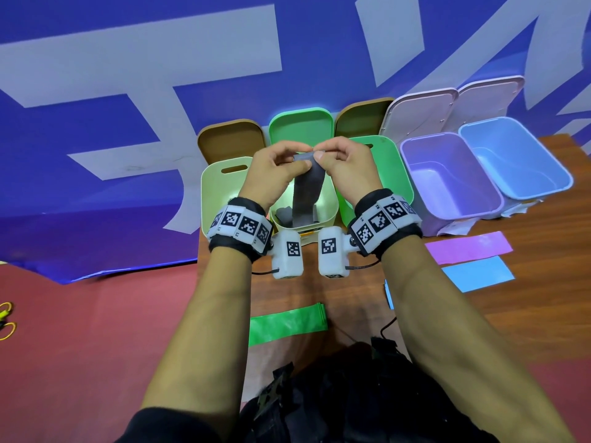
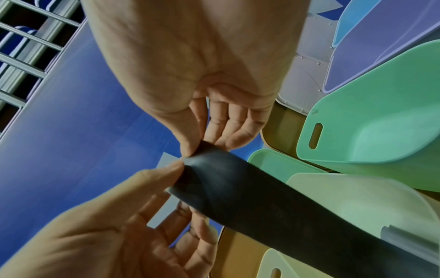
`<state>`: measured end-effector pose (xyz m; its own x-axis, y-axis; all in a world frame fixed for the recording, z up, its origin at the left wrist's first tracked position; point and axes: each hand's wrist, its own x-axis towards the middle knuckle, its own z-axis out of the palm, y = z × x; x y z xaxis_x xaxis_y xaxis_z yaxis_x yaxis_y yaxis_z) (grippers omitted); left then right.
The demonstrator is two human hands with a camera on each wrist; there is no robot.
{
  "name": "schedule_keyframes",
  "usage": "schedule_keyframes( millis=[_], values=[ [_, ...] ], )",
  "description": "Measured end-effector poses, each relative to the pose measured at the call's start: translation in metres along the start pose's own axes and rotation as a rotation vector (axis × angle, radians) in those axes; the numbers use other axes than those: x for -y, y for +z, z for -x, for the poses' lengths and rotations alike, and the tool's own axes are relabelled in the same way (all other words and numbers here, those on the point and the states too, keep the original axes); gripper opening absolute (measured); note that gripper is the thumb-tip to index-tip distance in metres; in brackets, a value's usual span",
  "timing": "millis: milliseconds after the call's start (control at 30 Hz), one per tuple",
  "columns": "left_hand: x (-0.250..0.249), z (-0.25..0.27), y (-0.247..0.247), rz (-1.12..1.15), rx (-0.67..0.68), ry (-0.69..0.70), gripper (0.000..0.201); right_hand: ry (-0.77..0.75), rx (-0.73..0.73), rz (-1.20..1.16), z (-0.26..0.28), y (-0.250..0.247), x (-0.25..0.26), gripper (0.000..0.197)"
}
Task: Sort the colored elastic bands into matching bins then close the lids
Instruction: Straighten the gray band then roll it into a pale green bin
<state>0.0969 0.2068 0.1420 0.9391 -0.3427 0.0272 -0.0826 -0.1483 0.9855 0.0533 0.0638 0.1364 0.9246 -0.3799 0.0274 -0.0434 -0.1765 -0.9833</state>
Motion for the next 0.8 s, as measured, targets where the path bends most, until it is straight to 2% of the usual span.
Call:
schedule_keyframes(
  millis=[433,633,800],
  values=[
    [0.007,-0.001,-0.005,0.044,-0.033,-0.009,0.022,0.035,0.038,-0.016,-0.001,0.002,0.002,0.016],
    [0.008,0.000,-0.005,0.063,-0.063,-0.005,0.023,0.028,0.061,-0.011,-0.001,0.004,0.001,0.014],
    [0.014,0.000,-0.003,-0.003,-0.057,-0.010,0.016,0.040,0.045,0.022,0.000,0.006,-0.003,0.009]
  ],
)
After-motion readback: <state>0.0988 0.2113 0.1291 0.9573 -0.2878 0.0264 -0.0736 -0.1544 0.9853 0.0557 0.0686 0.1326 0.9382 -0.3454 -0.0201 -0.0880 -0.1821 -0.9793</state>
